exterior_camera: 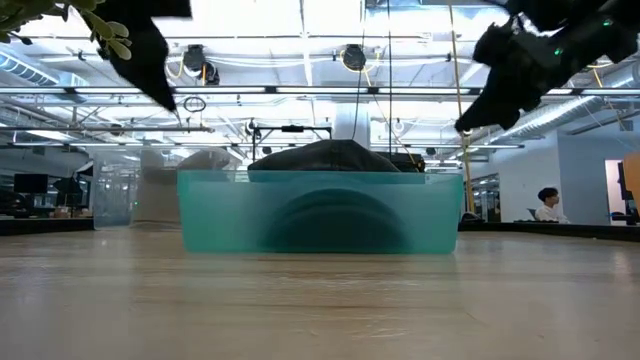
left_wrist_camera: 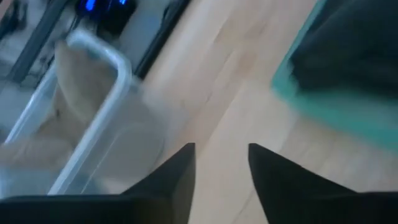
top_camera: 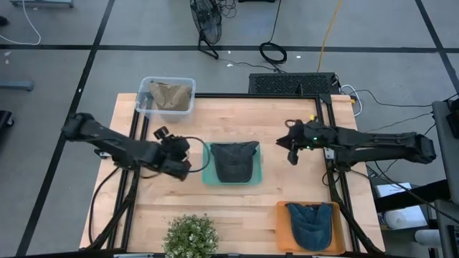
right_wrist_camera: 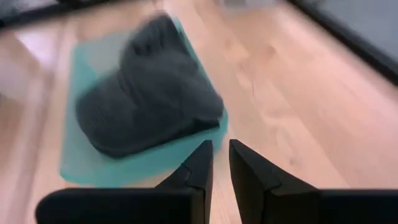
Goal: Pick & Place hat
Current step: Return to Home Position
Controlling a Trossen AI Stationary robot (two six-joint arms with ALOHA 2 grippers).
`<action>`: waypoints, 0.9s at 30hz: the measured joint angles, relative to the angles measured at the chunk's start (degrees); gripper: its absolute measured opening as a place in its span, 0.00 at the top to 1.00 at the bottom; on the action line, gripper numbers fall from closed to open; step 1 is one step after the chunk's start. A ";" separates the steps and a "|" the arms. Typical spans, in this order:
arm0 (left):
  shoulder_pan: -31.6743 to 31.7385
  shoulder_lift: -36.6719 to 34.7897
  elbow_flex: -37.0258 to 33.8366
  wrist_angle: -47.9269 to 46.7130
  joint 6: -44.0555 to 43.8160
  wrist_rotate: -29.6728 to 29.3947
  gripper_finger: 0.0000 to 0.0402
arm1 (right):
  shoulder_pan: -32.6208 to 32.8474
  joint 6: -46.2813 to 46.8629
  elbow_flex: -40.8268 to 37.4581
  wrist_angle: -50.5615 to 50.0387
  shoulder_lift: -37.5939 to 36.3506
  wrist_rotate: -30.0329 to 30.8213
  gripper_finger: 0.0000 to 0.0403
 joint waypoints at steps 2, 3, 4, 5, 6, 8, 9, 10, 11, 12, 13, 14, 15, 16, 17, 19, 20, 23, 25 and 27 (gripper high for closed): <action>-1.85 -4.83 -2.39 5.36 2.71 -2.10 0.65 | 0.31 0.19 -1.75 2.17 -3.41 -0.01 0.89; -2.62 -7.70 -4.14 9.01 4.73 -2.68 0.68 | 0.35 0.09 -3.11 3.59 -4.98 -0.03 0.89; -3.19 -10.59 -6.10 13.33 7.45 -2.68 0.72 | 0.37 -0.09 -4.58 5.15 -6.45 -0.03 0.89; -3.53 -13.46 -8.22 17.94 10.66 -2.29 0.75 | 0.37 -0.17 -6.22 7.34 -7.93 -0.01 0.89; -3.76 -16.43 -10.54 23.08 14.13 -0.89 0.79 | 0.34 -0.19 -7.84 9.18 -9.40 -0.01 0.89; -3.76 -22.31 -15.55 33.04 21.31 3.00 0.87 | 0.11 -0.42 -11.41 13.31 -12.16 -0.01 0.89; -3.76 -25.01 -18.16 37.72 24.44 4.74 0.91 | 0.01 -0.52 -13.07 15.44 -13.42 -0.01 0.89; -3.76 -27.79 -20.67 42.75 27.40 6.11 0.95 | -0.07 -0.60 -14.76 17.20 -14.69 -0.01 0.89; -3.74 -30.49 -23.13 47.34 30.09 7.16 0.97 | -0.11 -0.63 -16.33 18.70 -15.88 -0.01 0.89; -3.74 -33.14 -25.45 51.58 32.44 7.95 0.98 | -0.11 -0.66 -17.74 20.65 -16.90 -0.01 0.89; -3.74 -35.71 -27.75 55.25 34.75 8.58 0.98 | -0.13 -0.74 -18.89 22.20 -17.88 -0.01 0.89; -3.74 -38.09 -29.85 58.58 36.55 9.08 0.97 | -0.13 -1.07 -19.88 23.18 -18.96 -0.02 0.89; -3.74 -40.37 -31.84 61.53 37.95 9.26 0.96 | -0.11 -1.41 -20.57 23.50 -19.95 -0.03 0.89; -3.74 -42.52 -33.71 63.49 39.13 9.53 0.95 | -0.11 -1.52 -20.97 23.65 -20.70 -0.03 0.89; -3.74 -44.70 -35.59 64.97 39.98 9.69 0.95 | -0.11 -1.13 -21.35 23.70 -21.45 -0.03 0.89; -3.72 -48.26 -38.87 67.39 41.02 10.73 0.94 | -0.11 0.57 -22.21 23.58 -22.94 -0.23 0.89; -3.74 -50.09 -40.48 68.15 41.15 11.28 0.94 | -0.08 1.33 -22.62 23.55 -23.44 -0.33 0.89; -3.74 -55.39 -44.58 69.32 41.31 12.64 0.97 | 0.47 2.80 -24.00 23.27 -24.99 -0.36 0.89; -3.74 -58.69 -46.92 69.91 41.34 12.67 0.99 | 0.84 2.95 -25.13 23.25 -25.86 -0.39 0.89; -3.74 -62.01 -49.31 71.81 41.83 12.67 0.98 | 1.08 3.04 -26.58 23.78 -26.76 -0.29 0.89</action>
